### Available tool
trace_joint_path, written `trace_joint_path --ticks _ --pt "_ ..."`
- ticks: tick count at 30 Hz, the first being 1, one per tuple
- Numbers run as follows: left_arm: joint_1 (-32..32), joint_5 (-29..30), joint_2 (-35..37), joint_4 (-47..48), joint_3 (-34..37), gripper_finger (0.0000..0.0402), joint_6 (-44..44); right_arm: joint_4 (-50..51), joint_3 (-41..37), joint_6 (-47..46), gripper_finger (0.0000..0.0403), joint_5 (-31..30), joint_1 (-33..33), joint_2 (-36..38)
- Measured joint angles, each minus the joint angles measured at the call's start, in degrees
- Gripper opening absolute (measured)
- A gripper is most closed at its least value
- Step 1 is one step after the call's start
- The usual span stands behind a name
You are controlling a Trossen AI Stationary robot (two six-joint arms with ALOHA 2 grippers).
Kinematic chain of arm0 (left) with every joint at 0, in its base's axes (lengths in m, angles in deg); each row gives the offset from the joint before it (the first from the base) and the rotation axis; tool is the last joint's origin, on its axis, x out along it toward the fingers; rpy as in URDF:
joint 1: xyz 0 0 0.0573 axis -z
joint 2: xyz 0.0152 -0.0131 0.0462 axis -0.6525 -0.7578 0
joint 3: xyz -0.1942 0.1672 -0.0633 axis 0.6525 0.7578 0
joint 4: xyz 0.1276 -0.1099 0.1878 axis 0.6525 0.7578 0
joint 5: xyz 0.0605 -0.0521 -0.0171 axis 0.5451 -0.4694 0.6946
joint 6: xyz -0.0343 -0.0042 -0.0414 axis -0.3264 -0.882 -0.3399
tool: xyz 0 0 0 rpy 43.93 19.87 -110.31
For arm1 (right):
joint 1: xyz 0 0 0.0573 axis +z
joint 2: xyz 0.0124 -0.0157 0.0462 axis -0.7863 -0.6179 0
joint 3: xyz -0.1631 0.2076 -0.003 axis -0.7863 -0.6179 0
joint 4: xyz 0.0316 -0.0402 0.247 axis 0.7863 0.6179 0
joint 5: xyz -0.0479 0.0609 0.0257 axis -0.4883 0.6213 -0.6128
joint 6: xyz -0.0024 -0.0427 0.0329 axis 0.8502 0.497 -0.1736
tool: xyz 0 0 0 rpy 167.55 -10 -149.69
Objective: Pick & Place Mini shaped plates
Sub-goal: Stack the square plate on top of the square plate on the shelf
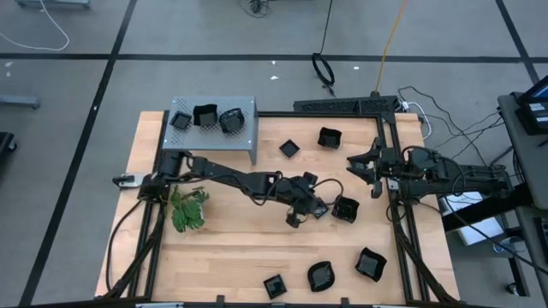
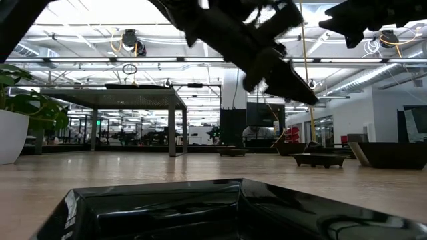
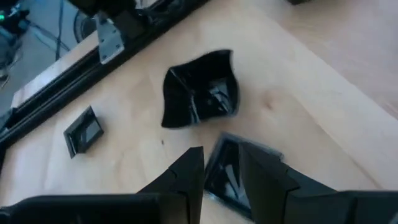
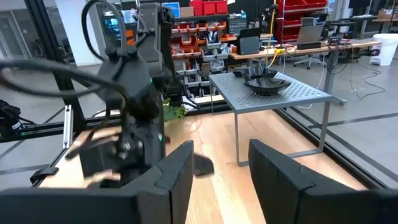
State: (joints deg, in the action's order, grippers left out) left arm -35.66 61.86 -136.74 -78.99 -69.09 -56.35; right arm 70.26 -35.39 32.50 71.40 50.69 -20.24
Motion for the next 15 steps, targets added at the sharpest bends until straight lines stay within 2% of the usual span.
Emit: trace_joint_path --ticks 8,15 --pt "0.10 0.05 -6.25 4.59 -6.41 0.0108 -6.24 0.62 0.00 -0.02 0.0141 0.02 0.02 -0.33" --pt "0.97 -0.35 -6.29 11.18 -6.50 0.0108 -4.37 1.12 -0.02 0.00 0.0141 0.03 0.02 -1.05"
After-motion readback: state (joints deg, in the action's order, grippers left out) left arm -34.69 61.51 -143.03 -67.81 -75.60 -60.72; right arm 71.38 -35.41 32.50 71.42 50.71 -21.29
